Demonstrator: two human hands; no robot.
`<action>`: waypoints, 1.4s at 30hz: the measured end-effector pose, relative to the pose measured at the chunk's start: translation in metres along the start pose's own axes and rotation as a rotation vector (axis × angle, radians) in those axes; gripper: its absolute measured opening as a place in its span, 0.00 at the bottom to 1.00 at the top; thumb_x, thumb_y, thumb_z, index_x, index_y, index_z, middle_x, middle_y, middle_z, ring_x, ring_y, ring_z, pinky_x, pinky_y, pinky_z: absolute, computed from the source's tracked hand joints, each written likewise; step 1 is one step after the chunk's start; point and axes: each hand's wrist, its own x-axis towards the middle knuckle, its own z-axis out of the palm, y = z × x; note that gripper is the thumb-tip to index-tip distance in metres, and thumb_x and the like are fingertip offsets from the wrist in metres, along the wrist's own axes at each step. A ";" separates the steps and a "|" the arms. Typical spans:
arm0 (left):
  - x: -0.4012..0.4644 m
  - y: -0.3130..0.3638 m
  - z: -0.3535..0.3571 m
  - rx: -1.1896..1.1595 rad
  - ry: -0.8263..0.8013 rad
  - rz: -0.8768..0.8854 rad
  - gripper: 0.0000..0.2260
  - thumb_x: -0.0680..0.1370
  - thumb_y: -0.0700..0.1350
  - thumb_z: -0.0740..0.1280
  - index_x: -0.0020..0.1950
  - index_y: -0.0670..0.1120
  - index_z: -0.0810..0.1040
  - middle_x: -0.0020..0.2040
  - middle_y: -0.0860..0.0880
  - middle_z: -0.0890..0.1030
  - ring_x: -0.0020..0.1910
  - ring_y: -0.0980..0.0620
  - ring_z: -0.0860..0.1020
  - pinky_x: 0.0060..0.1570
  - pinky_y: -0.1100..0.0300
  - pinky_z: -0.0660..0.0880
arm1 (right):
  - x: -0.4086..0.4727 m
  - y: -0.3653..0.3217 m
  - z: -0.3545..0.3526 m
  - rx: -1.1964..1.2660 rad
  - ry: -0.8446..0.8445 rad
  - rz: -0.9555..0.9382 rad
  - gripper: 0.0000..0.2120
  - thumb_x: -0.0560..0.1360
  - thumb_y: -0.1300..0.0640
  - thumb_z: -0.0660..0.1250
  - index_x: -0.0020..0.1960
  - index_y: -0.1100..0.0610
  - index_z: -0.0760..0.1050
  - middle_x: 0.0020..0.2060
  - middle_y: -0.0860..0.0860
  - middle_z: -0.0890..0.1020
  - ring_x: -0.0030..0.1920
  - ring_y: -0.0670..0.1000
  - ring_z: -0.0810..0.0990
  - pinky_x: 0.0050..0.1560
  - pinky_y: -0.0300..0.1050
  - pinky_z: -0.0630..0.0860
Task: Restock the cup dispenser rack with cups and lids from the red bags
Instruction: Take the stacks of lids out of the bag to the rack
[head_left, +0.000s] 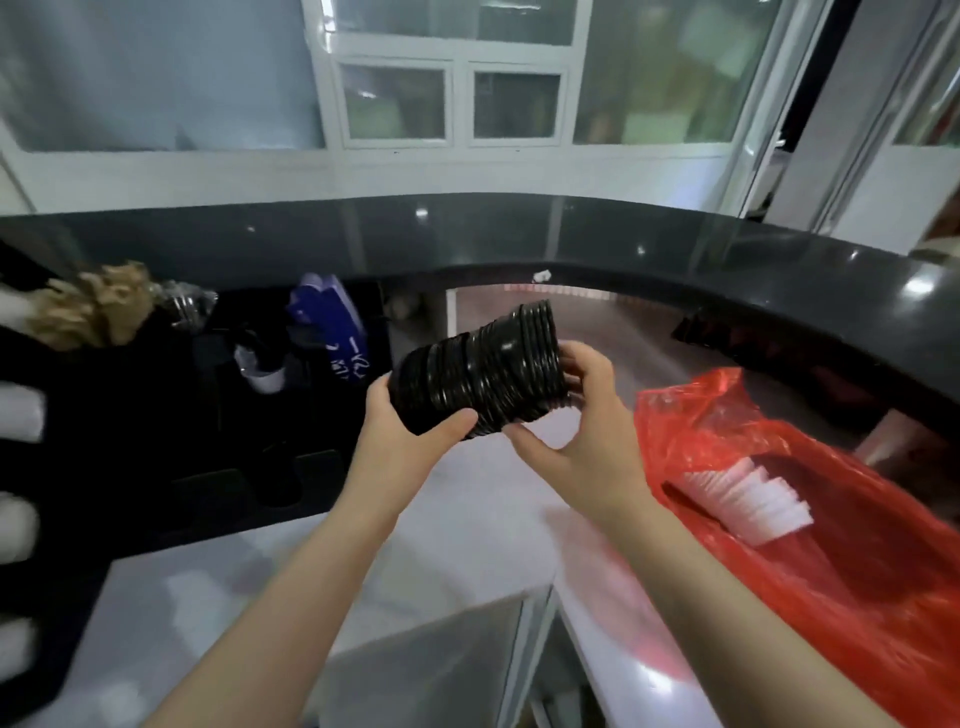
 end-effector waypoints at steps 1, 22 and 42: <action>0.001 0.001 -0.017 0.018 0.039 0.039 0.39 0.61 0.56 0.77 0.67 0.54 0.64 0.57 0.60 0.75 0.56 0.65 0.74 0.50 0.69 0.70 | 0.003 -0.008 0.013 0.044 -0.027 -0.011 0.36 0.66 0.57 0.77 0.68 0.47 0.63 0.58 0.38 0.74 0.56 0.43 0.77 0.55 0.36 0.74; 0.055 0.017 -0.162 0.722 -0.044 0.427 0.43 0.66 0.45 0.78 0.76 0.52 0.60 0.74 0.52 0.65 0.73 0.50 0.62 0.72 0.46 0.60 | 0.019 -0.010 0.171 0.752 -0.077 0.713 0.27 0.62 0.65 0.70 0.60 0.54 0.72 0.50 0.53 0.84 0.50 0.54 0.83 0.46 0.44 0.78; 0.076 -0.010 -0.132 0.160 -0.039 0.318 0.25 0.70 0.45 0.72 0.61 0.68 0.71 0.71 0.53 0.64 0.67 0.52 0.70 0.64 0.55 0.72 | 0.045 0.050 0.175 0.854 -0.314 0.765 0.30 0.68 0.74 0.65 0.65 0.53 0.71 0.55 0.62 0.80 0.50 0.59 0.81 0.54 0.55 0.77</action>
